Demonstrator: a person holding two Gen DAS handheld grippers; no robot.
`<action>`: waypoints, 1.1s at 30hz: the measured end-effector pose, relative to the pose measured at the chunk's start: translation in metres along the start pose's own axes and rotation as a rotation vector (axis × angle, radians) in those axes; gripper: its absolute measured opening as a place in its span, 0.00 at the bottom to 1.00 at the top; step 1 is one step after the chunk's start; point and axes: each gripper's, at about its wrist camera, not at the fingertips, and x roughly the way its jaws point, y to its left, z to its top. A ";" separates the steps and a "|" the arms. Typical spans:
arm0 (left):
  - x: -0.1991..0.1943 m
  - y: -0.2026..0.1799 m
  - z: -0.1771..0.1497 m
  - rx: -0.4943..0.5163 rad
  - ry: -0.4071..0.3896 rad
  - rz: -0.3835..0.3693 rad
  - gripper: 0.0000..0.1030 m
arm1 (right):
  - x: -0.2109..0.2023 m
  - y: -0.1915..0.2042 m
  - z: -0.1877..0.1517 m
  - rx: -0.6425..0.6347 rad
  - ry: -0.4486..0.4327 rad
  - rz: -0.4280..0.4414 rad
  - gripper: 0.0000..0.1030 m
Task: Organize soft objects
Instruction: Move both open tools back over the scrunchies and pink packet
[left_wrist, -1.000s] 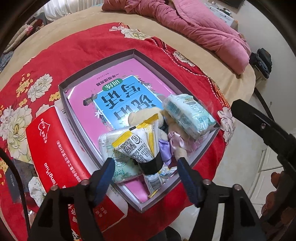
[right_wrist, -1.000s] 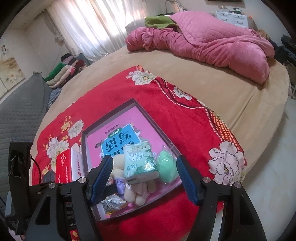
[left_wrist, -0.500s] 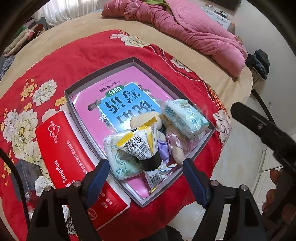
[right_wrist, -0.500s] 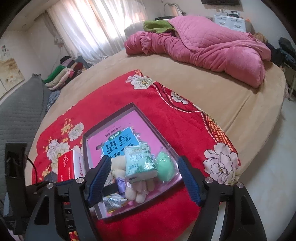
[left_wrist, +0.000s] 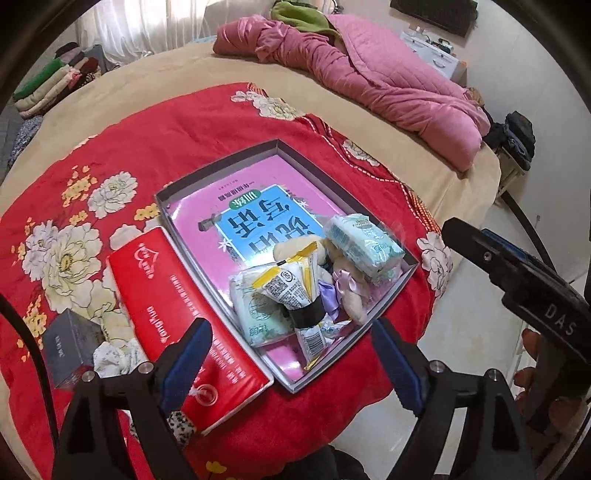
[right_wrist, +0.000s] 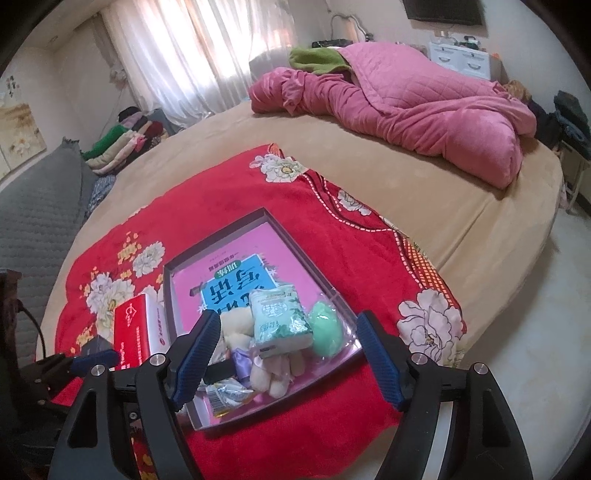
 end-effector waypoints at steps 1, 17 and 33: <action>-0.003 0.001 -0.001 -0.002 -0.003 0.004 0.85 | -0.001 0.001 0.000 -0.002 -0.003 0.001 0.75; -0.043 0.018 -0.020 -0.033 -0.059 0.034 0.85 | -0.038 0.035 0.001 -0.100 -0.071 -0.033 0.76; -0.079 0.052 -0.043 -0.084 -0.110 0.064 0.85 | -0.060 0.083 -0.001 -0.200 -0.112 0.012 0.76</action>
